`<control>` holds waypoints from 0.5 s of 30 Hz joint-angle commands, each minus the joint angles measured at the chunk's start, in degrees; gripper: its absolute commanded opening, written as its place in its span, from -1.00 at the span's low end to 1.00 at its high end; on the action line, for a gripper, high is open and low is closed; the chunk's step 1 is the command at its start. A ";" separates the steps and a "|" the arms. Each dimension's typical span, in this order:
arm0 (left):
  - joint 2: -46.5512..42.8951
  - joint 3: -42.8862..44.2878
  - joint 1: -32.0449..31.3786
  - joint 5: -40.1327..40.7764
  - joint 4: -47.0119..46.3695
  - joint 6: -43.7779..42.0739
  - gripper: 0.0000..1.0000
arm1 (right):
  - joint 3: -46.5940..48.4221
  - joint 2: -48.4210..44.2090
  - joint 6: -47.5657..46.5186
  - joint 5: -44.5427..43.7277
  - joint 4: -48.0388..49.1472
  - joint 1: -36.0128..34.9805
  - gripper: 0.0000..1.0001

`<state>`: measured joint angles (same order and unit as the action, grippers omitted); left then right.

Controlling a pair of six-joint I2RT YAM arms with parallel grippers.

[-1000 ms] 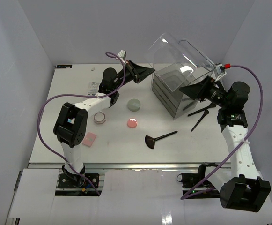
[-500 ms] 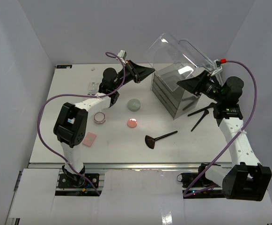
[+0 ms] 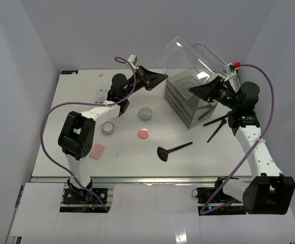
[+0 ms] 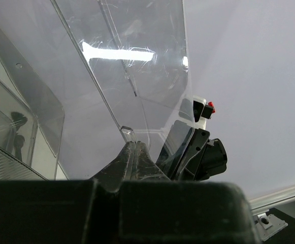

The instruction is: Organize the makeup

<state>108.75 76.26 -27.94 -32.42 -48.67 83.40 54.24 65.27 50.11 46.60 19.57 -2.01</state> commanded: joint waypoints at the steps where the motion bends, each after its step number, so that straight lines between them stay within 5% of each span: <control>1: -4.59 -0.15 -0.62 -0.01 -0.57 -2.18 -0.99 | 4.02 0.38 -0.54 -0.71 3.28 -0.27 -0.52; 10: -12.16 -4.72 2.44 0.18 6.00 -7.60 0.16 | 4.55 -0.06 -0.29 -0.87 3.56 -0.11 -0.70; 15: -19.02 -9.07 5.76 0.17 12.57 -16.15 0.47 | 4.38 -0.06 0.16 -0.80 4.41 -0.09 -0.74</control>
<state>97.93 69.82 -25.25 -32.38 -41.52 76.05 55.86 65.98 49.93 46.28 19.68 -2.00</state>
